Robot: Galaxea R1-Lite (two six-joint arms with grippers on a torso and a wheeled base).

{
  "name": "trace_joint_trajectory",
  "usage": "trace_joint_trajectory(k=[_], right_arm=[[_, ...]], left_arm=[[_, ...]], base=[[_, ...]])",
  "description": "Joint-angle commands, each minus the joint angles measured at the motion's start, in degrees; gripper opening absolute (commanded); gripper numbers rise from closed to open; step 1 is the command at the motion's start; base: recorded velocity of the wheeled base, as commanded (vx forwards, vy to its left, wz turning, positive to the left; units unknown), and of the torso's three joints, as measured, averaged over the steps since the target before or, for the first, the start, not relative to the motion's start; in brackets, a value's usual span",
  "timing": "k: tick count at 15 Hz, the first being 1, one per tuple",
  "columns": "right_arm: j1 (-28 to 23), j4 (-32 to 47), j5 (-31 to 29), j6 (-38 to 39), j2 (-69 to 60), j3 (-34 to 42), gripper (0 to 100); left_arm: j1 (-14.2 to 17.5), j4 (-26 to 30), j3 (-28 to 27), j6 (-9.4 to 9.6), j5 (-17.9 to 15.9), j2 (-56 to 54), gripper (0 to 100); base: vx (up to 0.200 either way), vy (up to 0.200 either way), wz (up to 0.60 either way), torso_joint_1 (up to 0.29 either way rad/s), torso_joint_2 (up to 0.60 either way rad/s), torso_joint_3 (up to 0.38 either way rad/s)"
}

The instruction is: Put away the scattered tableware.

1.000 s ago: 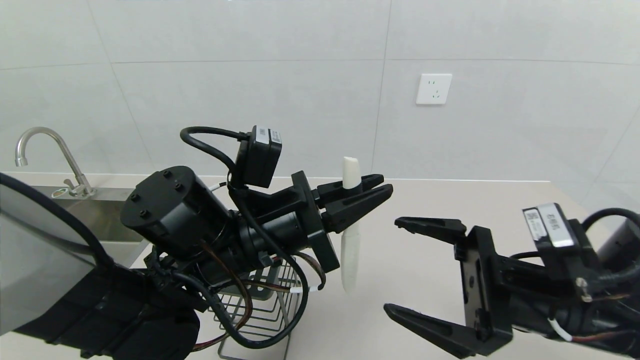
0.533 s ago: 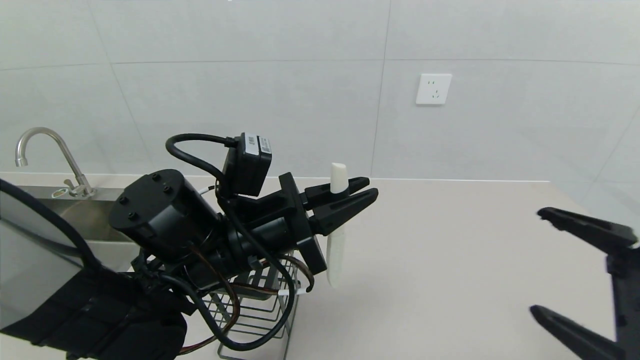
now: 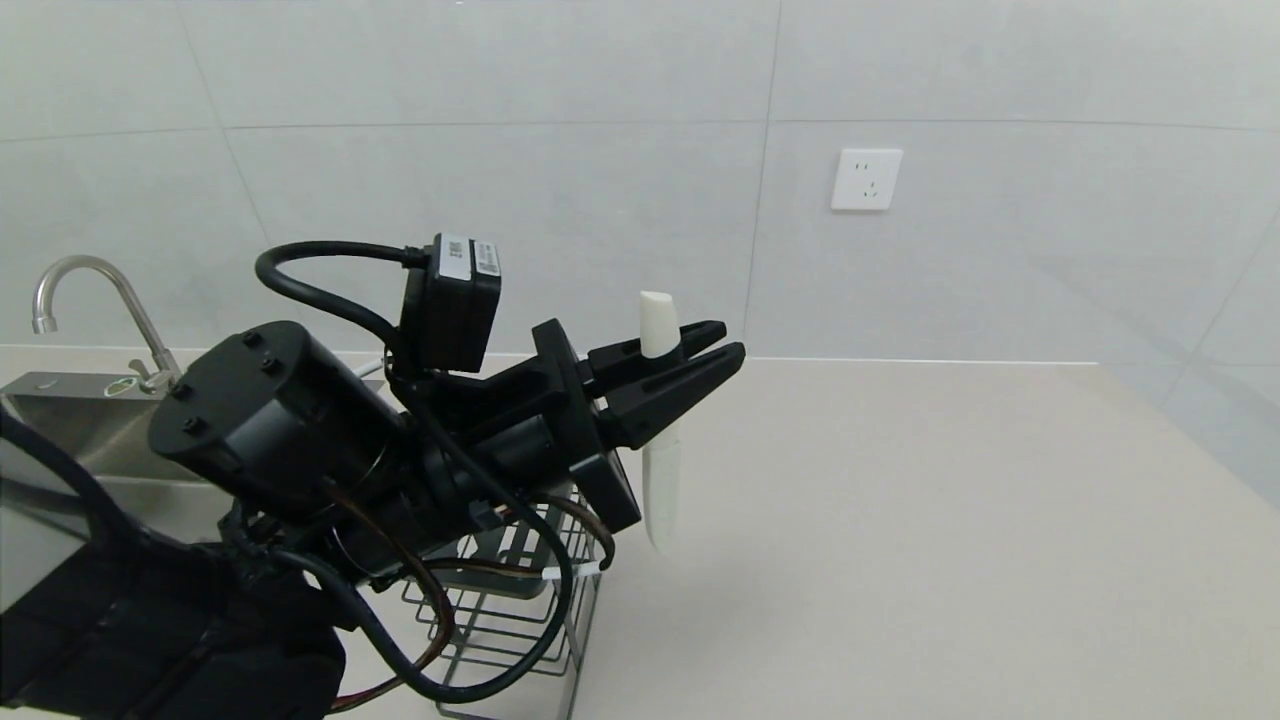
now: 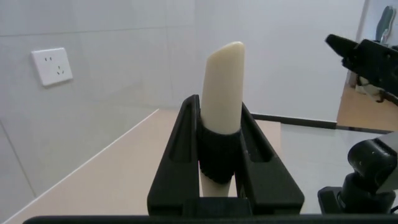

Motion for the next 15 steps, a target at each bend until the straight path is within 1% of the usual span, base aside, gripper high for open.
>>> trace_joint_trajectory(k=[1,3,4,5,6,7,8,9,10,11,12,13,14,15], right_arm=[[-4.32,7.05,0.03,-0.15,-14.92,-1.25,100],[-4.85,9.16,0.11,-0.50,-15.54,4.55,100],[-5.29,18.39,-1.56,-0.85,-17.38,4.55,100],[-5.29,21.73,-5.51,0.03,-17.38,4.55,100],[-5.29,27.61,-12.28,1.61,-17.38,4.55,100],[-5.29,33.24,-17.29,1.44,-17.38,4.55,100],[-5.29,38.07,-20.10,1.70,-17.38,4.46,100],[-5.29,38.07,-21.33,2.05,-17.38,4.46,100],[-5.29,37.98,-23.27,2.05,-17.38,4.46,100],[-5.29,37.98,-23.27,2.05,-17.38,4.46,100],[-5.20,41.41,-28.19,4.77,-17.38,4.20,100],[-5.29,41.50,-28.71,7.24,-17.38,4.28,100],[-5.29,40.97,-28.98,7.06,-17.38,4.37,100],[-5.29,40.89,-29.68,6.97,-17.38,4.37,100]], left_arm=[[0.02,-0.06,-0.03,0.03,0.17,-1.68,0],[0.20,-0.06,-0.03,0.03,0.35,-2.38,0],[0.73,-0.06,-0.12,0.03,0.44,-2.47,0],[0.81,-0.06,-0.03,0.11,0.44,-2.56,0],[0.81,-0.06,-0.03,0.47,0.44,-2.73,0],[0.73,-0.06,-0.12,1.78,0.44,-3.26,0],[0.81,-0.06,-0.03,3.28,0.44,-3.53,0],[0.81,-0.06,-0.03,3.72,0.70,-3.96,0],[0.73,-0.06,0.05,3.72,1.58,-4.40,0],[0.73,-0.06,0.05,3.72,1.58,-4.40,0],[0.90,-0.06,-0.30,3.81,1.93,-5.46,0],[1.69,-0.06,-0.39,3.89,2.19,-5.90,0],[2.83,1.17,-0.47,4.77,2.99,-6.87,0],[3.54,3.81,-0.56,6.97,5.45,-8.01,0]], base=[[0.000,0.000,0.00,0.000,0.00,0.000],[0.000,0.000,0.00,0.000,0.00,0.000],[0.000,0.000,0.00,0.000,0.00,0.000],[0.000,0.000,0.00,0.000,0.00,0.000],[0.000,0.000,0.00,0.000,0.00,0.000],[0.000,0.000,0.00,0.000,0.00,0.000],[0.000,0.000,0.00,0.000,0.00,0.000],[0.000,0.000,0.00,0.000,0.00,0.000],[0.000,0.000,0.00,0.000,0.00,0.000],[0.000,0.000,0.00,0.000,0.00,0.000],[0.000,0.000,0.00,0.000,0.00,0.000],[0.000,0.000,0.00,0.000,0.00,0.000],[0.000,0.000,0.00,0.000,0.00,0.000],[0.000,0.000,0.00,0.000,0.00,0.000]])
